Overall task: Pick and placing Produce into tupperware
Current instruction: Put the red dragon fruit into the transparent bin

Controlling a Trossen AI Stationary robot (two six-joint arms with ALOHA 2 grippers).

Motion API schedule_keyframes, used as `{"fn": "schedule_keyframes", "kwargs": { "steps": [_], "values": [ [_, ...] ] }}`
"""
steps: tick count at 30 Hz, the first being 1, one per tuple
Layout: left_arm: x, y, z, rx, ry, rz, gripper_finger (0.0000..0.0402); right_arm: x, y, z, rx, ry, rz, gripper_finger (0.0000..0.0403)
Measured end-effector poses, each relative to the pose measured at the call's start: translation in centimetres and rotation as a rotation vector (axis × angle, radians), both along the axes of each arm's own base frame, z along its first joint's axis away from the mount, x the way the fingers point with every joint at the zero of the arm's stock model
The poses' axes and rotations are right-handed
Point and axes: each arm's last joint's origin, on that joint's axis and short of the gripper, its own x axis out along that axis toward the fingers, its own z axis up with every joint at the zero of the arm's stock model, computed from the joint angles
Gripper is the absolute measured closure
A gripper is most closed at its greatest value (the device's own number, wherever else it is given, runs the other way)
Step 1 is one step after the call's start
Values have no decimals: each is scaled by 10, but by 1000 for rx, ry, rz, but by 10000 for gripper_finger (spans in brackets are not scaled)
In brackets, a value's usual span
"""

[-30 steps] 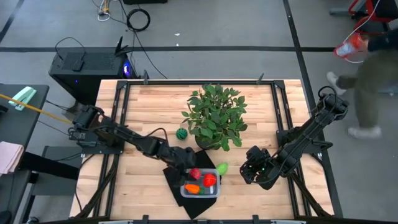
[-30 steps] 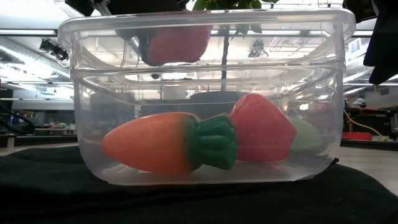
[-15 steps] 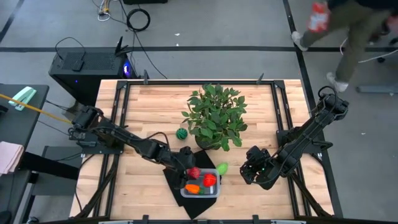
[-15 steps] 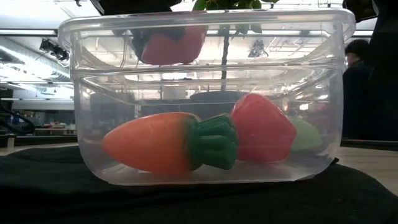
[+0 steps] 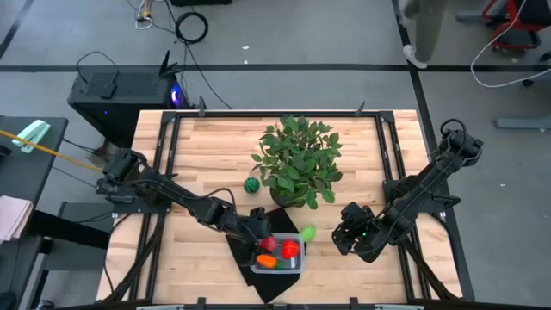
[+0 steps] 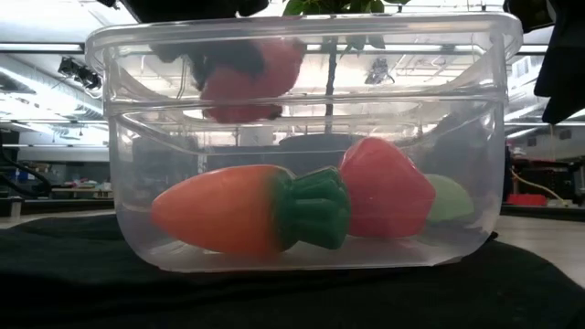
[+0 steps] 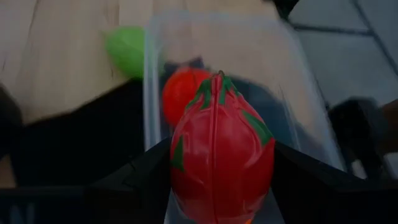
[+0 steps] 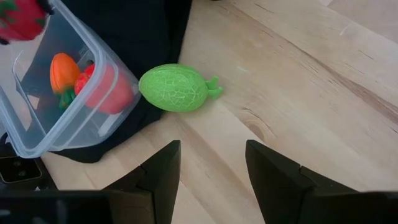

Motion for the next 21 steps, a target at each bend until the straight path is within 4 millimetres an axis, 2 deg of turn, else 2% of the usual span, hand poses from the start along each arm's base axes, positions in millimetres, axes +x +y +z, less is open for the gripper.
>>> {"fn": "schedule_keyframes", "kwargs": {
  "steps": [21],
  "values": [
    [-1,-7,-2,33,-23,-7,163,1,1,0,18,-1,7,216]
  ]
}}
